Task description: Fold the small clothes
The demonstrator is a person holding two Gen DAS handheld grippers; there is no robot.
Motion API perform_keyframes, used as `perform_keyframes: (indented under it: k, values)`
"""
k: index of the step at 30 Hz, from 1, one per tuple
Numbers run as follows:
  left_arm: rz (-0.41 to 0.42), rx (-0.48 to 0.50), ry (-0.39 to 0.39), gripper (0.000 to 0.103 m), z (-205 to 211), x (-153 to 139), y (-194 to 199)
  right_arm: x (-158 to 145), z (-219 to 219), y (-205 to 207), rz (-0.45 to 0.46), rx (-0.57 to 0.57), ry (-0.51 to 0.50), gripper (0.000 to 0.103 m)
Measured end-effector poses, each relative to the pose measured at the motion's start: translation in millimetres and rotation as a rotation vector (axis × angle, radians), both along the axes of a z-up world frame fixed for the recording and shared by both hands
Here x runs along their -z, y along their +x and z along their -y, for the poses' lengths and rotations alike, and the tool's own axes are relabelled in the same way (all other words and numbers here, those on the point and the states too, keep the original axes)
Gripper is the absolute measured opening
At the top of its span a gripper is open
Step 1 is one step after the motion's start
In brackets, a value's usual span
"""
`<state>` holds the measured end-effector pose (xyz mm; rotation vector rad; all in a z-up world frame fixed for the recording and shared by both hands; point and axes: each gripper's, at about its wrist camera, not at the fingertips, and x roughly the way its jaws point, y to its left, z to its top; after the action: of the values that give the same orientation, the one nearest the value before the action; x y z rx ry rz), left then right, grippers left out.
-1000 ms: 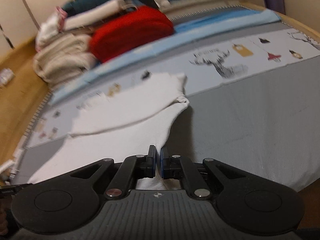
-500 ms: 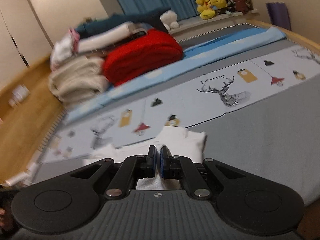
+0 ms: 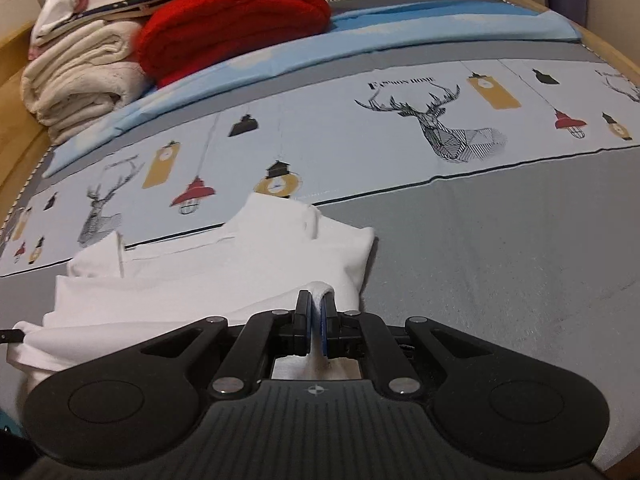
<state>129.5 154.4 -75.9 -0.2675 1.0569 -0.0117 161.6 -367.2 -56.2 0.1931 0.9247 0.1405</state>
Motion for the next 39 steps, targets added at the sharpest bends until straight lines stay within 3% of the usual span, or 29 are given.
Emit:
perform_keyframes:
  k: [4, 7, 8, 11, 13, 15, 17, 19, 22, 25, 30, 32, 35, 36, 39]
  values:
    - [0.048, -0.127, -0.021, 0.02, -21.5, -8.6, 2.0, -1.2, 9.7, 2.6, 0.041, 0.117, -0.027, 0.01]
    - [0.046, -0.123, -0.012, 0.021, -24.0, -12.0, -1.1, 1.6, 21.2, -2.7, 0.055, 0.144, -0.011, 0.013]
    - [0.032, -0.109, -0.001, 0.025, -22.2, -10.9, -2.4, 5.3, 23.1, -3.8, 0.037, 0.135, -0.009, 0.013]
    - [-0.012, -0.055, 0.047, 0.038, -16.0, -5.7, -6.6, 12.2, 25.0, -9.4, 0.004, 0.089, -0.032, 0.013]
    - [-0.045, 0.001, 0.07, 0.041, -11.4, -1.4, -8.8, 14.3, 26.4, -13.1, -0.003, 0.073, -0.052, 0.013]
    - [-0.084, 0.099, 0.117, 0.045, -2.5, 2.8, -9.1, 15.7, 28.2, -14.4, -0.015, 0.066, -0.061, 0.013]
    - [-0.102, 0.202, 0.152, 0.06, 6.6, 6.5, -9.8, 15.7, 28.0, -14.4, -0.016, 0.057, -0.061, 0.013]
    - [-0.103, 0.284, 0.159, 0.068, 13.9, 12.5, -12.0, 15.6, 27.7, -14.7, -0.015, 0.048, -0.063, 0.013]
    - [-0.128, 0.301, 0.173, 0.068, 21.0, 27.6, -10.4, 16.0, 25.3, -14.7, -0.02, 0.037, -0.065, 0.013]
    - [-0.103, 0.308, 0.195, 0.068, 30.5, 27.9, -2.3, 19.4, 24.0, -11.6, -0.041, 0.027, -0.065, 0.013]
    - [-0.102, 0.289, 0.253, 0.065, 38.9, 29.8, 17.0, 35.6, 15.7, -3.2, -0.146, -0.039, -0.05, 0.013]
    - [-0.047, 0.238, 0.235, 0.049, 36.4, 20.7, 26.3, 38.2, 9.4, -1.1, -0.163, -0.074, -0.042, 0.013]
    - [0.125, 0.034, 0.134, 0.046, 12.8, -5.9, 38.5, 34.6, 2.5, 2.5, -0.133, -0.082, -0.057, 0.013]
    - [0.14, -0.025, 0.106, 0.046, 3.6, -8.3, 41.9, 32.7, 2.7, 4.0, -0.121, -0.073, -0.046, 0.013]
    - [0.032, -0.052, 0.079, 0.046, -7.5, 5.8, 50.2, 31.2, 5.6, 8.4, -0.114, -0.048, -0.011, 0.013]
